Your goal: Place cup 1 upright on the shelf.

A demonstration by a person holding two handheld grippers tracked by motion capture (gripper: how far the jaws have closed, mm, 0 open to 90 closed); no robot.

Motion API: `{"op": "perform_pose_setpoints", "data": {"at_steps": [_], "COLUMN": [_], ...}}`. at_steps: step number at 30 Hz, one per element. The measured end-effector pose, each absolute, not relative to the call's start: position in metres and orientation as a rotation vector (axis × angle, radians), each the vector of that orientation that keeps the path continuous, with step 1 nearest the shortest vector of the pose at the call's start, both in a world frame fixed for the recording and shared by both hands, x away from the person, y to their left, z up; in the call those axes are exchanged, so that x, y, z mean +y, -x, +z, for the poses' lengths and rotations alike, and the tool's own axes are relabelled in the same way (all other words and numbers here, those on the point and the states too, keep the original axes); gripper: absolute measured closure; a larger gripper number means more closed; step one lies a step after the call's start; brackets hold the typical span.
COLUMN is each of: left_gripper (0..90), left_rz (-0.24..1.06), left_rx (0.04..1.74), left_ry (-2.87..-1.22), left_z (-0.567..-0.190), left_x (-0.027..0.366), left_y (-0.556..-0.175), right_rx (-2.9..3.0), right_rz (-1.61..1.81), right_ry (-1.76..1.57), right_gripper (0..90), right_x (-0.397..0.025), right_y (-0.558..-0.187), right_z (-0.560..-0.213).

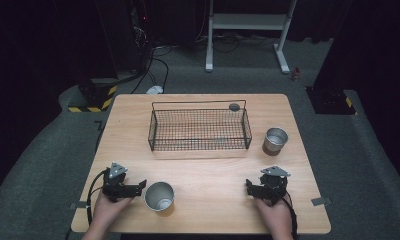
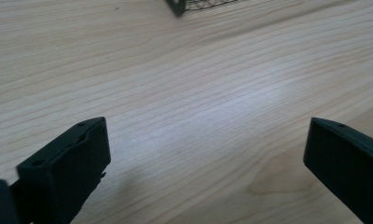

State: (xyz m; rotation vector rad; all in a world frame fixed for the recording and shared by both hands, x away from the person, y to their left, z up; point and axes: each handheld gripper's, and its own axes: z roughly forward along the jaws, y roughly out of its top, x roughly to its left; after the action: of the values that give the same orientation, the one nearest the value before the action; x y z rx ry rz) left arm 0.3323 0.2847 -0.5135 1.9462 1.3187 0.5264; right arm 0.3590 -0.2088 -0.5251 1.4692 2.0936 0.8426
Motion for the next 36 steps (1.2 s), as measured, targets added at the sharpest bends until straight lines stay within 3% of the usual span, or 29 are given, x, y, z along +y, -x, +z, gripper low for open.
{"op": "perform_pose_setpoints", "data": {"at_steps": [23, 36], "left_gripper": [0.4, 0.6], "left_rz": [0.589, 0.546], "left_rx": [1.163, 1.107], "left_ry": [-1.83, -1.791], "left_z": [-0.474, -0.453], "left_x": [0.28, 0.27], "left_y": [-0.321, -0.312], "right_rx": [2.084, 2.084], "right_rz": [0.842, 0.843], "right_ry": [-1.471, -1.471], "right_gripper": [10.5, 10.5], "right_x": [-0.208, -0.208], "right_y": [-0.358, -0.358], "right_z": [-0.525, -0.525]}}
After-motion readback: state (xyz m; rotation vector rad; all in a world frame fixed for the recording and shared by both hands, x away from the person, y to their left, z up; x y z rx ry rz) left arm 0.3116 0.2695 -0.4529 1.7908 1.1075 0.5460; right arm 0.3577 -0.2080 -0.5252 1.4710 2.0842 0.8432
